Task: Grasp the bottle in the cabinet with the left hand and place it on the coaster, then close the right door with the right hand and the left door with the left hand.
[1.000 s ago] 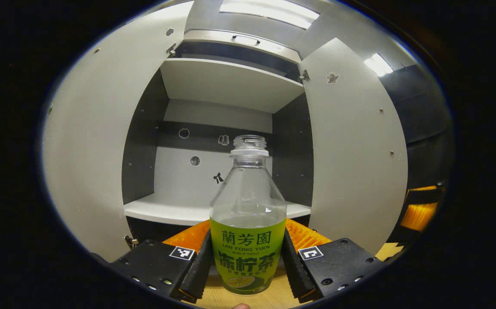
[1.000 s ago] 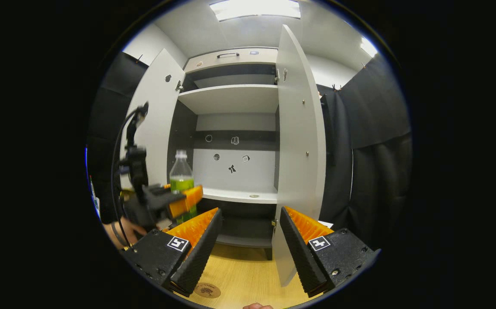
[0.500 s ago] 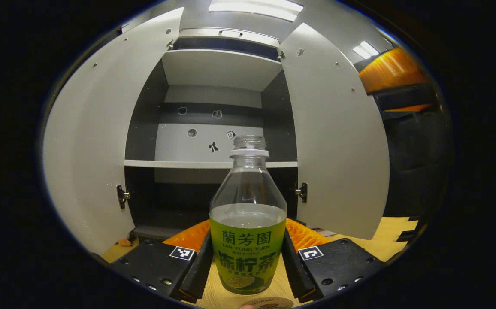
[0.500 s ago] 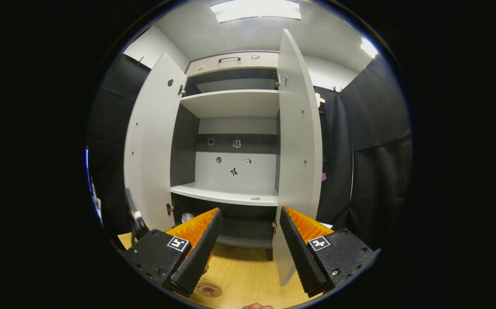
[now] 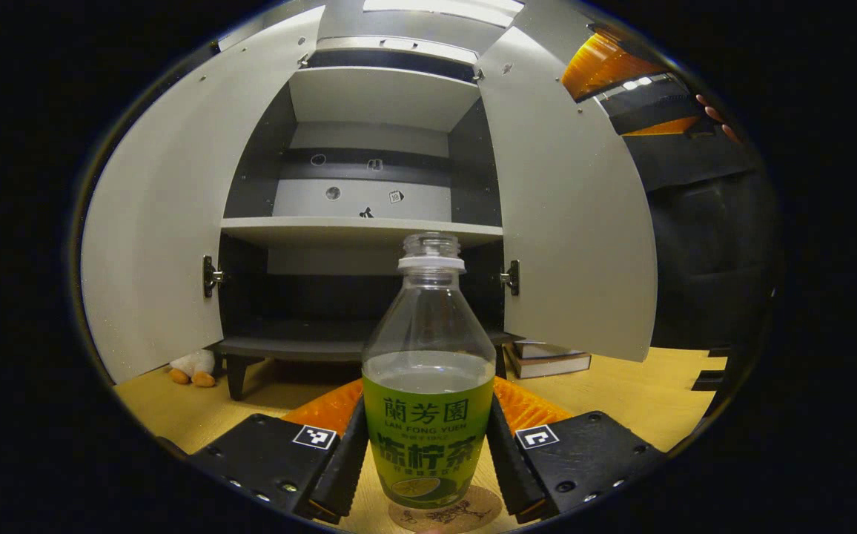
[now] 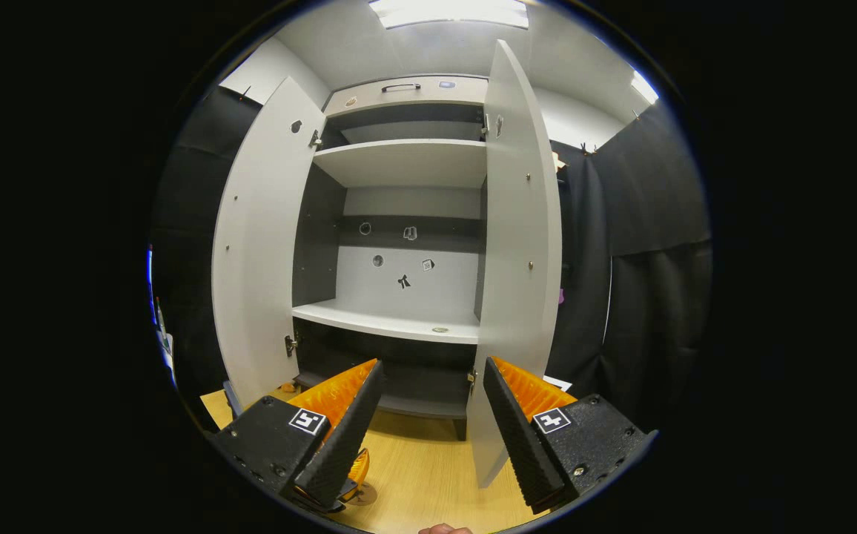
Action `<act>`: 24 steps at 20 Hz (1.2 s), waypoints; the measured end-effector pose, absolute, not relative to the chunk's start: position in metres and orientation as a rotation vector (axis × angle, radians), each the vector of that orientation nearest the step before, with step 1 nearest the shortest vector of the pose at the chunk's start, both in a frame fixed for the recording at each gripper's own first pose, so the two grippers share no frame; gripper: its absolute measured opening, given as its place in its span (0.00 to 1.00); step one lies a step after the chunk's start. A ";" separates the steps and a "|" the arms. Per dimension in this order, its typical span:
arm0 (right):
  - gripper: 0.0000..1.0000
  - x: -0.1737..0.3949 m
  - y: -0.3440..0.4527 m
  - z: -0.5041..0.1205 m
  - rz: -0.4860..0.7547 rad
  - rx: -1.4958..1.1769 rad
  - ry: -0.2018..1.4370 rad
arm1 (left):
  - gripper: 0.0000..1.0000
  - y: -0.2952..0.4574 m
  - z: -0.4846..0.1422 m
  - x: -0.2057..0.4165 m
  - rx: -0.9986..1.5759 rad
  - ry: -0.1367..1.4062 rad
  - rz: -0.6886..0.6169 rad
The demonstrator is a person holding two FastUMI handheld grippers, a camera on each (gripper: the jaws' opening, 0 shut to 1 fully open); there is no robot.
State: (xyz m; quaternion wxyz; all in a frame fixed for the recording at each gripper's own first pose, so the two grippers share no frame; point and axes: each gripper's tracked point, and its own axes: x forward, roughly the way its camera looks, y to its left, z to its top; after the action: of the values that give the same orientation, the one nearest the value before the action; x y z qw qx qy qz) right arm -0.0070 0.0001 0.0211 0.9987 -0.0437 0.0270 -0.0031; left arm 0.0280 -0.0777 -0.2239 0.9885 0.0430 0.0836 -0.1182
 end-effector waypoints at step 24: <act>0.83 -0.002 0.011 0.010 0.041 -0.039 0.073 | 0.94 -0.073 -0.198 0.006 0.073 0.172 -0.244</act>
State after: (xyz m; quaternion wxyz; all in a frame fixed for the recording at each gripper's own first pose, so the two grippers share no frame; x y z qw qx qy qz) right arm -0.0018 0.0109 0.0097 0.9989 -0.0196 0.0364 0.0205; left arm 0.0061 -0.0733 -0.1984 0.9882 0.0362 0.0859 -0.1217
